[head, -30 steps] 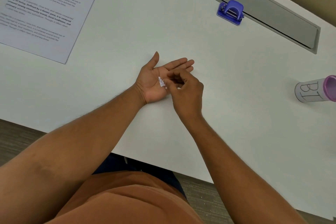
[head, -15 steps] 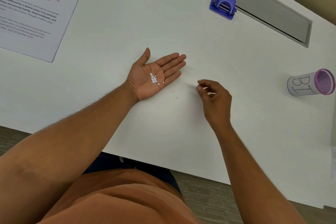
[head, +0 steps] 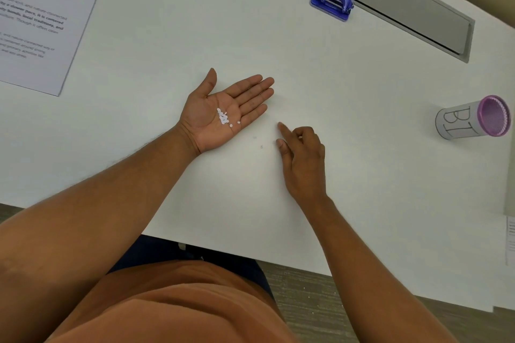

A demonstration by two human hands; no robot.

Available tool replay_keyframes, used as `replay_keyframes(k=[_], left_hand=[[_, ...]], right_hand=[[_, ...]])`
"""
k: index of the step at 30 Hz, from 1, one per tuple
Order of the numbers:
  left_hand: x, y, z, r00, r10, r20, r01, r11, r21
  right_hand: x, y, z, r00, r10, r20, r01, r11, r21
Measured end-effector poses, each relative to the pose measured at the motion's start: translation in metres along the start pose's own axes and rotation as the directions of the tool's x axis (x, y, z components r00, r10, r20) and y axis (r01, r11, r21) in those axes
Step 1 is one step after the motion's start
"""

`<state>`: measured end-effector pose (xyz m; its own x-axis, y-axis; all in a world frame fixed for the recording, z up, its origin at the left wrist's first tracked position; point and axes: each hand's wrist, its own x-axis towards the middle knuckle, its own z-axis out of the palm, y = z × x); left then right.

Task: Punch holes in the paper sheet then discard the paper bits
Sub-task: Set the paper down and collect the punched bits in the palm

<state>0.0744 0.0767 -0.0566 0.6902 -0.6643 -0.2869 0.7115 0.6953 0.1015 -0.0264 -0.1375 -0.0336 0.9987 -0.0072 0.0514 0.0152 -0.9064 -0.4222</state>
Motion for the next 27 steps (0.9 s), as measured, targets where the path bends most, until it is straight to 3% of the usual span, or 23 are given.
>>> replay_keyframes(k=[9,18,23,27], left_hand=[[0.0,0.0,0.003,1.0,-0.002,-0.023,0.002,1.0,0.006],[-0.001,-0.001,0.003,1.0,-0.007,-0.024,0.008,1.0,0.014],[0.0,-0.002,0.001,1.0,-0.014,-0.022,0.014,1.0,0.009],[0.0,-0.001,-0.001,1.0,-0.014,-0.006,0.014,1.0,-0.004]], right_hand=[[-0.018,0.001,0.004,0.967,-0.247,0.068,0.253,0.963,-0.09],[-0.006,-0.008,0.013,0.994,-0.102,-0.025,0.104,0.986,0.13],[0.0,-0.013,0.014,0.994,-0.1,-0.054,0.106,0.987,0.12],[0.001,-0.014,0.015,0.982,-0.183,-0.044,0.185,0.982,0.042]])
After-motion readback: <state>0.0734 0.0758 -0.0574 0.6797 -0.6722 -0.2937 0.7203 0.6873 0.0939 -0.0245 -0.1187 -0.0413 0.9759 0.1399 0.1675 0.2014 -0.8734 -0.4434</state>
